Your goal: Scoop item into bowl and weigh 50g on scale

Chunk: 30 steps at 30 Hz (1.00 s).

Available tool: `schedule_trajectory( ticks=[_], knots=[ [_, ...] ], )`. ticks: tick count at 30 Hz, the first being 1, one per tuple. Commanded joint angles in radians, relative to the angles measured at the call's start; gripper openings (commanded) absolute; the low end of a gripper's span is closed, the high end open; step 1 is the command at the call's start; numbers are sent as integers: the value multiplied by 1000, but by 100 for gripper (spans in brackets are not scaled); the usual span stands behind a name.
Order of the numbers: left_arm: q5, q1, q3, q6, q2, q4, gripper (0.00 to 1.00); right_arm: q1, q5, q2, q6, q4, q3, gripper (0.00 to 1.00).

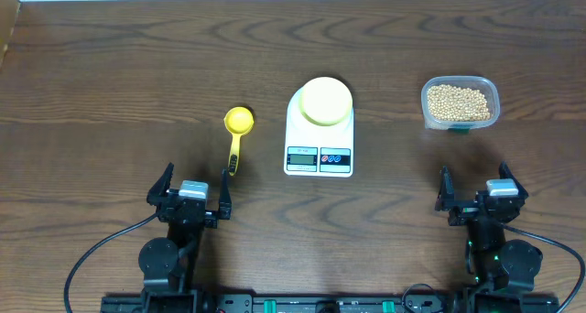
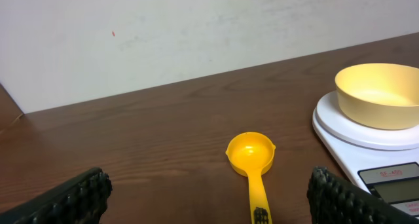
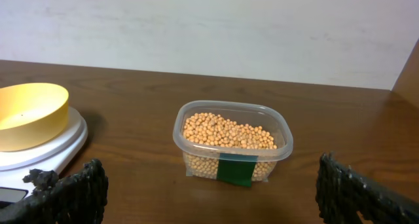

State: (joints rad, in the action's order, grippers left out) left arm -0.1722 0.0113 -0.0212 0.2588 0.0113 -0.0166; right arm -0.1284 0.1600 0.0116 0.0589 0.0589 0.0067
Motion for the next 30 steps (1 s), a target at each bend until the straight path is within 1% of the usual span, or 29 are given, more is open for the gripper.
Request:
schedule_trajectory(
  ticks=[1, 20, 25, 30],
  knots=[
    [9, 5, 17, 5, -5, -13, 98, 6, -1, -6, 2, 4, -1, 99],
    [8, 5, 17, 4, -5, 2, 98, 6, -1, -6, 2, 4, -1, 99],
    [8, 5, 17, -46, -5, -2, 98, 6, -1, -6, 2, 4, -1, 99],
    [8, 5, 17, -48, -5, -13, 97, 6, -1, -6, 2, 4, -1, 99]
  ],
)
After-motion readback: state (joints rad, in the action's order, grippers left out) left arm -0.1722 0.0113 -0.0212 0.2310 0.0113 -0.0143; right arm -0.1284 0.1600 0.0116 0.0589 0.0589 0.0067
